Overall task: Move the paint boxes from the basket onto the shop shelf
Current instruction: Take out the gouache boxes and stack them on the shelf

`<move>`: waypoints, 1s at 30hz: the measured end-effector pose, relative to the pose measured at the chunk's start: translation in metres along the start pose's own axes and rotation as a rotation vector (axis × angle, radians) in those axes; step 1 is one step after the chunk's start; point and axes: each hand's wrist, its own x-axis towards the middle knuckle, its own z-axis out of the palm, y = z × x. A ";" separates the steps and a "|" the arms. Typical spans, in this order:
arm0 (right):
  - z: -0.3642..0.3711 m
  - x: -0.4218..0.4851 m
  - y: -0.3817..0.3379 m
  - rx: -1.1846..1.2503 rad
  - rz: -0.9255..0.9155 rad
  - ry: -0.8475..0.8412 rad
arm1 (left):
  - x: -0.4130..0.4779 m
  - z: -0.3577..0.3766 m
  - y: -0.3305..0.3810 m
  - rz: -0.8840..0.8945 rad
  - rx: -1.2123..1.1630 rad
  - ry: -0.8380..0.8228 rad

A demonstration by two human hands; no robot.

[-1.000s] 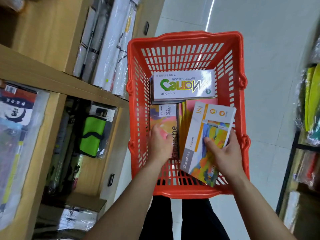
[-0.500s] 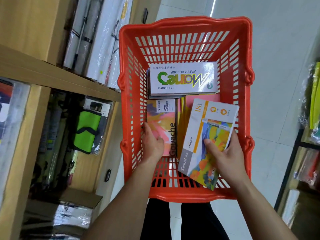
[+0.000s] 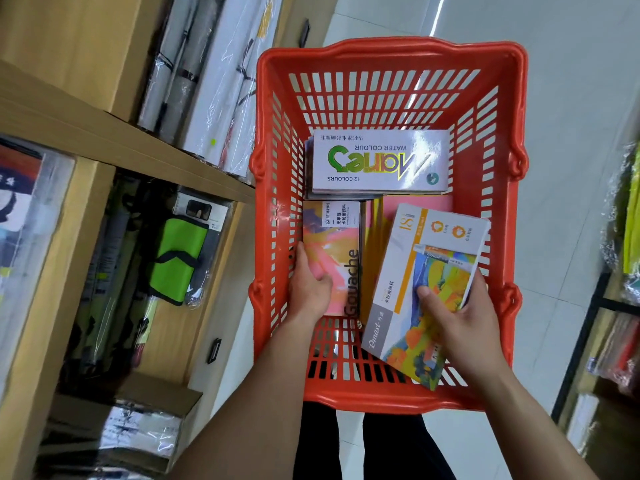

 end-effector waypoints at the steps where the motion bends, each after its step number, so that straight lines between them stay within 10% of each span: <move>1: 0.000 0.000 0.000 0.005 0.004 -0.004 | -0.001 0.000 0.003 0.020 -0.022 0.009; 14: -0.003 0.004 0.001 0.036 0.013 -0.031 | -0.040 0.005 0.014 0.295 0.142 0.060; 30: -0.005 0.005 0.006 0.054 0.022 -0.090 | -0.009 0.004 0.000 -0.030 0.153 0.068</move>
